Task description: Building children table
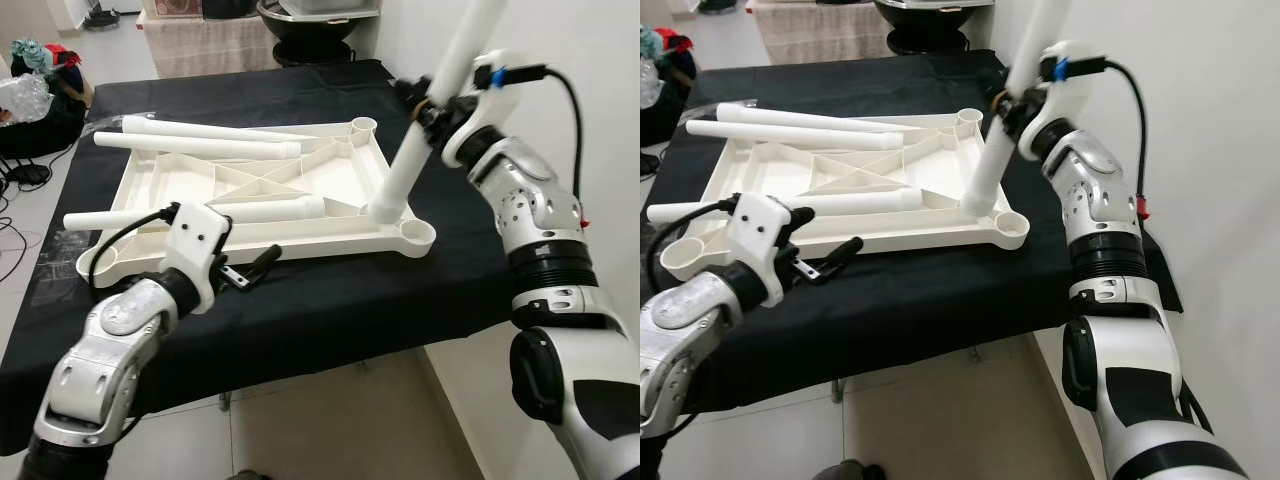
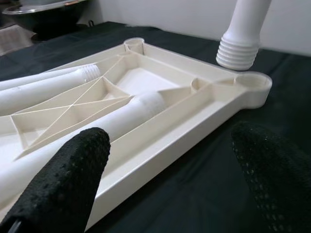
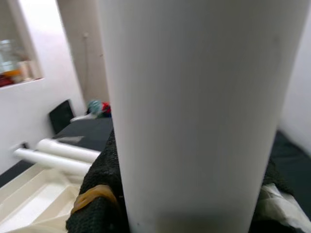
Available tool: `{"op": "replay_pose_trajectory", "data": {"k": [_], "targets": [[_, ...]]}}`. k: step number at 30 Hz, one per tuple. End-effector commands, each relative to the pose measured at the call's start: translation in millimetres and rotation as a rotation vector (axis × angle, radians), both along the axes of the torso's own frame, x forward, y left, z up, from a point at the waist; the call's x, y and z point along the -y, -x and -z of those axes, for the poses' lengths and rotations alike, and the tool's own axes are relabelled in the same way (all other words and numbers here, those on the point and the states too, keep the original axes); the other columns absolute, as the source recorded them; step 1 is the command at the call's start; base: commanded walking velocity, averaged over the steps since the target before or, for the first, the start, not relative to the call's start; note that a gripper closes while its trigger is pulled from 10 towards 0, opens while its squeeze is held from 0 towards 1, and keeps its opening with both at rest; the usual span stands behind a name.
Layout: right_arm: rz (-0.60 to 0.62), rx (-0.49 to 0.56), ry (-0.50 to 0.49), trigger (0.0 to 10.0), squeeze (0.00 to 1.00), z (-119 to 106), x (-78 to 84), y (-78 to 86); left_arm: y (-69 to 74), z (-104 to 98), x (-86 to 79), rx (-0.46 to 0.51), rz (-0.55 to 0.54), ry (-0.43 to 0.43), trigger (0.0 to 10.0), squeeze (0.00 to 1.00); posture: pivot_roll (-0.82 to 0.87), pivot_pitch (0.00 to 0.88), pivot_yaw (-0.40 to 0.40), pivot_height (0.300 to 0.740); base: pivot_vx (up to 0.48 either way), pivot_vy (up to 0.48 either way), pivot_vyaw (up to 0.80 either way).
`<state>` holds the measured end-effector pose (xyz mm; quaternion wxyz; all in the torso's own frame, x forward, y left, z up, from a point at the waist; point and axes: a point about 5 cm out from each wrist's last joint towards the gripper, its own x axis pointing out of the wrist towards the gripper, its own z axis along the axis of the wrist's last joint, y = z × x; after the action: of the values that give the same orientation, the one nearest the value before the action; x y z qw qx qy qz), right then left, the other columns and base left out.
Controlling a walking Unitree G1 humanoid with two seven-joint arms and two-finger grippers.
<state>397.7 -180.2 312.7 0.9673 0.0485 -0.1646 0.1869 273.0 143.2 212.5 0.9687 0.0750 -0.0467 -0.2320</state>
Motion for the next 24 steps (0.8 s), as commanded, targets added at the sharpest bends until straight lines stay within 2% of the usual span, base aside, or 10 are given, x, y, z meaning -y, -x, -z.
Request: {"op": "replay_pose_trajectory", "data": {"k": [1, 3, 6, 9, 12, 18, 20, 24], "targets": [[0.004, 0.063, -0.002, 10.0, 0.00, -6, -4.9, 4.6, 5.2, 5, 7.0, -0.020, -0.015, 0.016, 10.0, 0.00, 0.10, 0.093, -0.013, 0.740, 0.000, 0.000, 0.00], [-0.034, 0.097, -0.039, 10.0, 0.00, -6, -16.2, 10.9, 10.7, 9, 18.3, -0.020, -0.022, 0.055, 10.0, 0.00, 0.10, 0.095, -0.015, 0.740, 0.000, 0.000, 0.00], [-0.041, 0.111, -0.054, 10.0, 0.00, -5, -20.1, 12.9, 12.3, 10, 21.6, -0.016, -0.031, 0.063, 10.0, 0.00, 0.09, 0.094, -0.018, 0.740, 0.000, 0.000, 0.00], [-0.031, 0.165, -0.058, 10.0, 0.00, -4, -31.8, 22.4, 15.2, 8, 29.6, -0.004, -0.062, 0.122, 10.0, 0.00, 0.09, 0.084, -0.019, 0.740, 0.000, 0.000, 0.00], [-0.024, 0.181, -0.061, 10.0, 0.00, -4, -34.0, 24.7, 15.9, 7, 31.8, -0.001, -0.065, 0.136, 10.0, 0.00, 0.09, 0.084, -0.019, 0.740, 0.000, 0.000, 0.00], [0.001, 0.218, -0.083, 10.0, 0.00, -10, -39.2, 29.9, 14.0, 0, 35.0, 0.052, -0.102, 0.145, 10.0, 0.00, 0.09, 0.070, -0.023, 0.740, 0.000, 0.000, 0.80], [0.002, 0.214, -0.083, 10.0, 0.00, -10, -40.0, 29.7, 13.6, -1, 34.9, 0.054, -0.106, 0.147, 10.0, 0.00, 0.09, 0.067, -0.023, 0.740, 0.000, -0.349, 0.80], [0.004, 0.181, -0.086, 10.0, 0.00, -9, -43.1, 27.6, 11.8, 0, 32.4, 0.057, -0.131, 0.139, 10.0, 0.00, 0.09, 0.060, -0.027, 0.740, 0.000, -0.463, 0.00]]}}
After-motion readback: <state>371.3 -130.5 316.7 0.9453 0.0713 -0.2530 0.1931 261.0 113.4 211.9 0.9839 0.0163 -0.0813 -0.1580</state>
